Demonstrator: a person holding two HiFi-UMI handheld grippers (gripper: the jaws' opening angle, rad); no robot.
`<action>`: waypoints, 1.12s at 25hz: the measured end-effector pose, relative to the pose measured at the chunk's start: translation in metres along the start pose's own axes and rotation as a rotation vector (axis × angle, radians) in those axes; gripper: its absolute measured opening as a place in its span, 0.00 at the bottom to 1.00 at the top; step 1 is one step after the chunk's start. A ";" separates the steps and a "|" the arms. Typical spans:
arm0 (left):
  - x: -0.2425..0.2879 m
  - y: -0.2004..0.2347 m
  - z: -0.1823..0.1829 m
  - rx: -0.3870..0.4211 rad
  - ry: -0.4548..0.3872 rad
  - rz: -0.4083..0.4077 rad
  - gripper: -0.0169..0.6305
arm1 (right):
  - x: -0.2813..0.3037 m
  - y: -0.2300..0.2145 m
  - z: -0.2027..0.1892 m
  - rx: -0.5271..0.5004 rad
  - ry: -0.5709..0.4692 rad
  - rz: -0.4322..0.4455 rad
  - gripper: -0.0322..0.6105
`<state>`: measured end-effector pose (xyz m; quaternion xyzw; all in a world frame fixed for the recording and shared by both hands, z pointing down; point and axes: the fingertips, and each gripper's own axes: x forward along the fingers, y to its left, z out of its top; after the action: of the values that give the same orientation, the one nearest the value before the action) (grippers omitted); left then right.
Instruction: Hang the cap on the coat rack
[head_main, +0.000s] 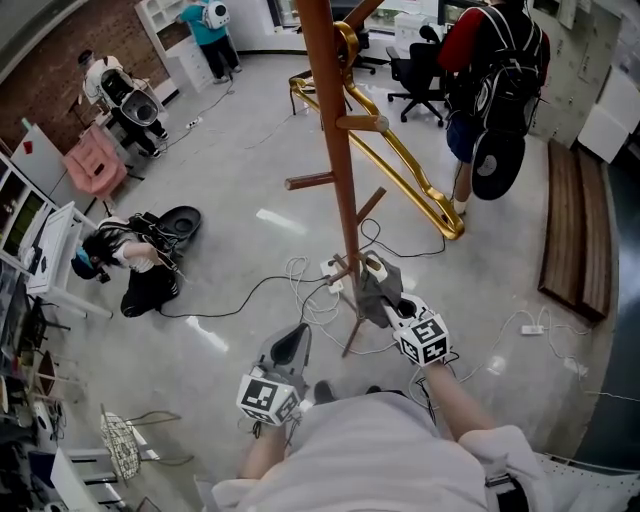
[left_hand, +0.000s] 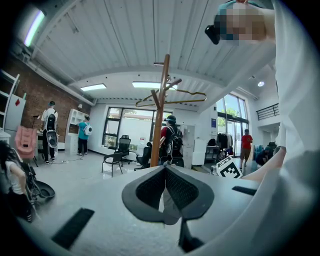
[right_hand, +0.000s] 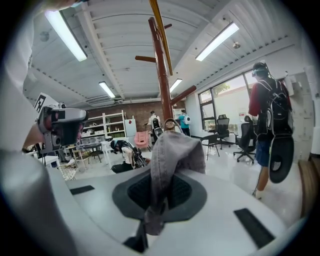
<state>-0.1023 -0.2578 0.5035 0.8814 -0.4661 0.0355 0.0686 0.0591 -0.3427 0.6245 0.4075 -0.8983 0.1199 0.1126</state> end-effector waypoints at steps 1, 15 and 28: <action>0.000 0.000 0.000 -0.001 0.000 0.000 0.04 | 0.002 0.000 0.000 0.003 0.001 0.003 0.08; -0.007 0.006 -0.002 -0.011 0.007 0.018 0.04 | 0.029 -0.002 -0.013 0.046 0.033 0.010 0.08; -0.010 0.010 -0.009 -0.017 0.016 0.039 0.04 | 0.044 -0.011 -0.030 0.097 0.061 0.000 0.08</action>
<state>-0.1163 -0.2541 0.5117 0.8713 -0.4828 0.0399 0.0789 0.0429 -0.3714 0.6674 0.4087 -0.8876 0.1756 0.1198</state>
